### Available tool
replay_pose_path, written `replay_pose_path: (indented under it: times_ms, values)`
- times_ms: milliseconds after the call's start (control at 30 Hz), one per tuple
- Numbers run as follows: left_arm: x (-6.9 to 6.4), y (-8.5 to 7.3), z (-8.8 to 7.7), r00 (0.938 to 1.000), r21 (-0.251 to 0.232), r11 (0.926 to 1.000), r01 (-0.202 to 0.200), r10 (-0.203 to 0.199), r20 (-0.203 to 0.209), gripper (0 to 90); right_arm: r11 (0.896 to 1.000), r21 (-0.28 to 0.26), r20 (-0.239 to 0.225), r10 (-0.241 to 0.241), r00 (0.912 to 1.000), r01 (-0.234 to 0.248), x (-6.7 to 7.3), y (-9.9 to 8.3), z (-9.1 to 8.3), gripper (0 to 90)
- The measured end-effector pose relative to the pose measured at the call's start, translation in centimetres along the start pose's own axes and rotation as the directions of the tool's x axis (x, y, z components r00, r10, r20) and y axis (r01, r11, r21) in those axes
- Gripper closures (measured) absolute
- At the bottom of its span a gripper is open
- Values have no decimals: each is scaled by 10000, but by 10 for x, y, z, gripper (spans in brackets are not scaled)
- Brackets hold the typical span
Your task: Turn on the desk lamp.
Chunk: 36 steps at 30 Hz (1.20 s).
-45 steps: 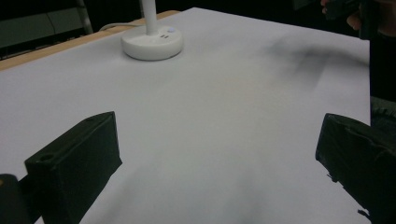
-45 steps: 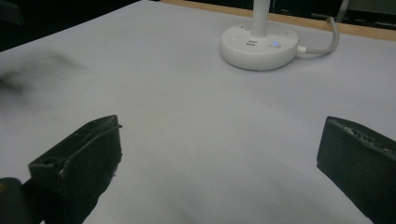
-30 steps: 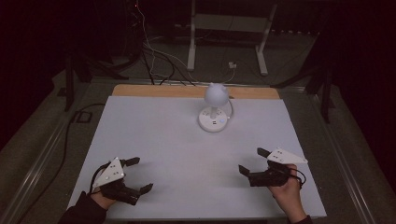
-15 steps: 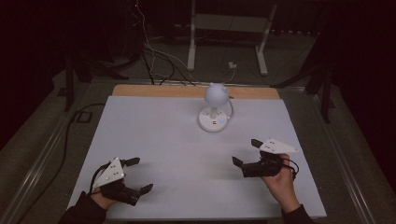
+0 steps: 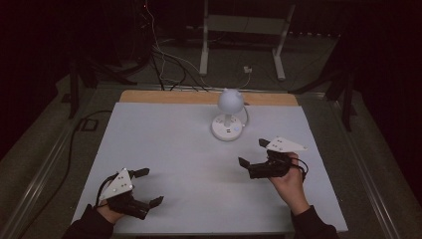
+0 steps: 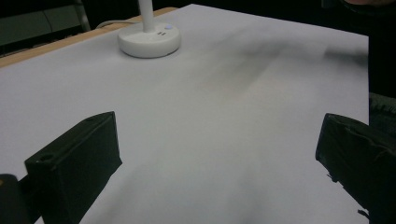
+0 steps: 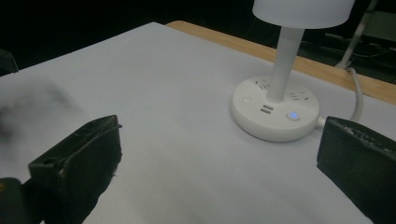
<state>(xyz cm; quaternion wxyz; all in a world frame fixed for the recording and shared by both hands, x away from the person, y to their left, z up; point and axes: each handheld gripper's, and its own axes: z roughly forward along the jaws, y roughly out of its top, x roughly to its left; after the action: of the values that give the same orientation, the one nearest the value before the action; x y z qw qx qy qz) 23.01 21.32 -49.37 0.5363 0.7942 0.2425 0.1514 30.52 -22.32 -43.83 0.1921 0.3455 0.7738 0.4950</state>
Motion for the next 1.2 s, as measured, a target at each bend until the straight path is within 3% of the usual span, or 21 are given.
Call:
replay_pose_path:
  times_ms: [533, 700, 800, 933, 1200]
  values:
    - [0, 0, 0, 10000, -23, 10000, -26, 26, 34, 4, 9997, -102, -435, -233, 9988, 229, 4, 18, 32, 0]
    - [-1, 0, 0, 10000, 3, 10000, -46, 46, 77, 4, 9999, -83, -520, -102, 9986, 98, 5, 26, 42, 0]
    - [-1, 0, 0, 10000, -16, 10000, -43, 43, 86, 4, 9999, -131, -456, -104, 9989, 98, 5, 30, 48, 0]
    - [-1, 0, 0, 10000, -3, 10000, -49, 49, 67, 4, 9989, -236, -110, 404, 9991, -407, 5, 36, 61, 0]
    - [-1, 1, 0, 10000, -27, 10000, -34, 34, 92, 4, 9977, -338, 240, 596, 9979, -587, 3, 39, 72, 0]
